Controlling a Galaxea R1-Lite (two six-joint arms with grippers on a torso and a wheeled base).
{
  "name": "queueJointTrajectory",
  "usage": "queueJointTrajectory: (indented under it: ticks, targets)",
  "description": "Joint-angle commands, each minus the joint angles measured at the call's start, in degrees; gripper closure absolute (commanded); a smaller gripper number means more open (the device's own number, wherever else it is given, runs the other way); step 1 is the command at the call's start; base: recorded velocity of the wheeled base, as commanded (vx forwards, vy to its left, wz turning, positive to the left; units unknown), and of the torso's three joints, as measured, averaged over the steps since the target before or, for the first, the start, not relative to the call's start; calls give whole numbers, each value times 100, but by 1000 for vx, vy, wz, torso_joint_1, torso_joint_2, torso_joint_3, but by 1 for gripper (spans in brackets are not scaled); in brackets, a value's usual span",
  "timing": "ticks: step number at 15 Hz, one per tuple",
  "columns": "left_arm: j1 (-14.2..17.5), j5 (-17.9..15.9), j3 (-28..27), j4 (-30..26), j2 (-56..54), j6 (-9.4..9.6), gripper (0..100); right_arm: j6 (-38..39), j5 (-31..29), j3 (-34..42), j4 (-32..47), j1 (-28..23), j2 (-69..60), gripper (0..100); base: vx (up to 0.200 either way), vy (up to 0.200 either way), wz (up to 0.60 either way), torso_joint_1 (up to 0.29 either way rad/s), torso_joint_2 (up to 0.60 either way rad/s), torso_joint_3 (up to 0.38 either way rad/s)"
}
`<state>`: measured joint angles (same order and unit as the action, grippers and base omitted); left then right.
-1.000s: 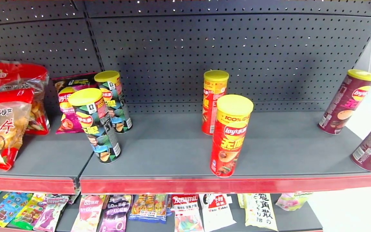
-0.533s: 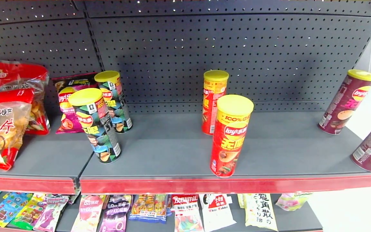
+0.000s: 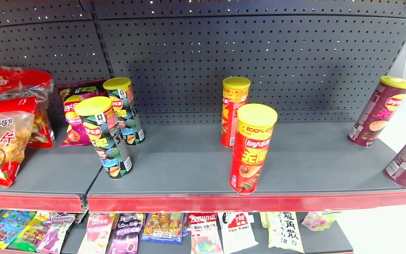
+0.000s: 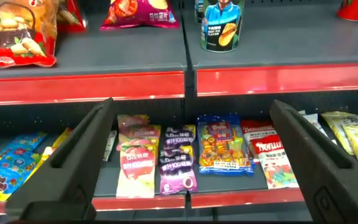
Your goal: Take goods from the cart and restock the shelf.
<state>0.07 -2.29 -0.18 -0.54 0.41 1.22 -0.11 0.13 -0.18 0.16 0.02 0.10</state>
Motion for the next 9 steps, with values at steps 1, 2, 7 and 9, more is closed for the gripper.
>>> queueJointTrajectory:
  ticks: [1, 2, 7, 9]
  targets:
    - [1, 1, 1, 1, 2, 1, 0, 459, 66, -1792, 2, 191, 1678, 0, 0, 0, 0, 0, 0, 0]
    - [1, 1, 1, 1, 2, 1, 0, 1083, 110, -3005, 90, 393, 2741, 0, 0, 0, 0, 0, 0, 0]
    - [1, 1, 1, 1, 2, 1, 0, -24, 435, -3453, 98, 1439, 5088, 0, 0, 0, 0, 0, 0, 0]
    - [1, 1, 1, 1, 2, 1, 0, 11, 663, -3392, 90, 2001, 5826, 0, 0, 0, 0, 0, 0, 0]
